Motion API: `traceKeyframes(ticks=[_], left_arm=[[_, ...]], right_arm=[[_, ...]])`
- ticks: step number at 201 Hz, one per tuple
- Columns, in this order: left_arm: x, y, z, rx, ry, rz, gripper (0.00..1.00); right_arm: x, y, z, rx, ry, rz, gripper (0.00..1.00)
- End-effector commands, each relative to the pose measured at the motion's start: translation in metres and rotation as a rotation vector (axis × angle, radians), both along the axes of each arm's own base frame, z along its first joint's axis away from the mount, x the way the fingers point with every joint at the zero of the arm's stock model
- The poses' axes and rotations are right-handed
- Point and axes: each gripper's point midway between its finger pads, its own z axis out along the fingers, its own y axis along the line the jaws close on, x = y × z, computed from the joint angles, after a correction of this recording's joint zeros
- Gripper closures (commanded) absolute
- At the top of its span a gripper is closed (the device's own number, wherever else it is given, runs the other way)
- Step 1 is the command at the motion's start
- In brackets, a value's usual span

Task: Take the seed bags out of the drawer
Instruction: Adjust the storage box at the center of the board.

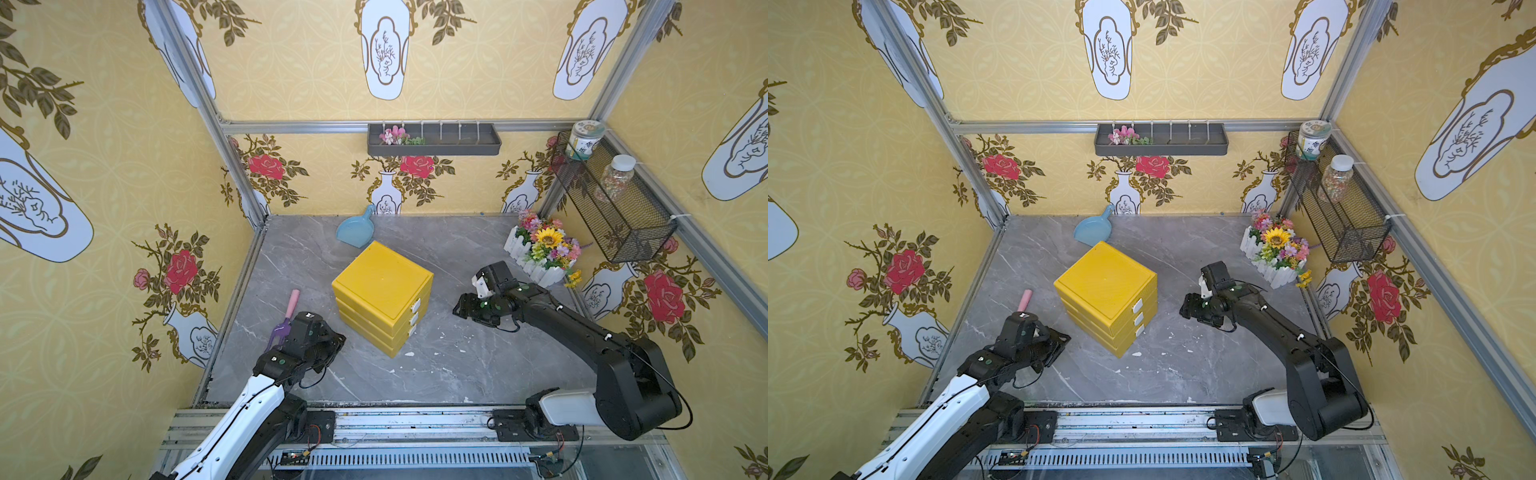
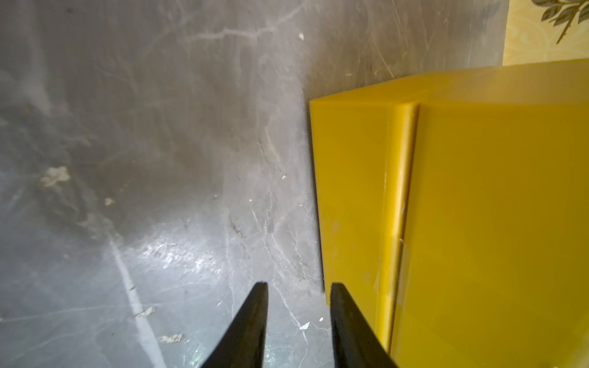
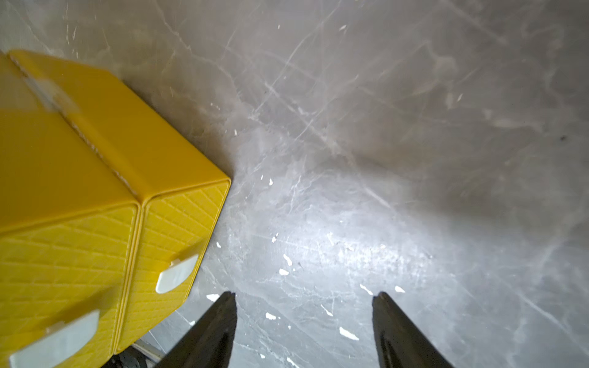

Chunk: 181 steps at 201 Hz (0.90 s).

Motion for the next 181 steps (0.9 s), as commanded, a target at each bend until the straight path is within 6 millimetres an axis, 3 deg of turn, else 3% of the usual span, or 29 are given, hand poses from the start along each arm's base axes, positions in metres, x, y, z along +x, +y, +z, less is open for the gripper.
traceKeyframes(ticks=[1,50,104,146,181], left_arm=[[0.000,0.015,-0.001,0.009,0.018,0.098,0.59],[0.034,0.038,0.020,-0.027,-0.070,0.214,0.52],[0.087,0.073,0.052,-0.050,-0.160,0.253,0.49],[0.121,0.070,0.048,-0.063,-0.135,0.185,0.49],[0.133,0.065,0.042,-0.084,-0.126,0.150,0.50]], right_arm=[[-0.006,0.006,-0.003,-0.024,-0.001,0.002,0.29],[-0.005,0.038,-0.003,-0.015,-0.011,0.049,0.30],[0.012,0.055,0.007,0.007,-0.025,0.069,0.31],[0.024,0.065,0.012,0.014,-0.030,0.090,0.31],[0.029,0.070,0.013,0.017,-0.028,0.102,0.31]])
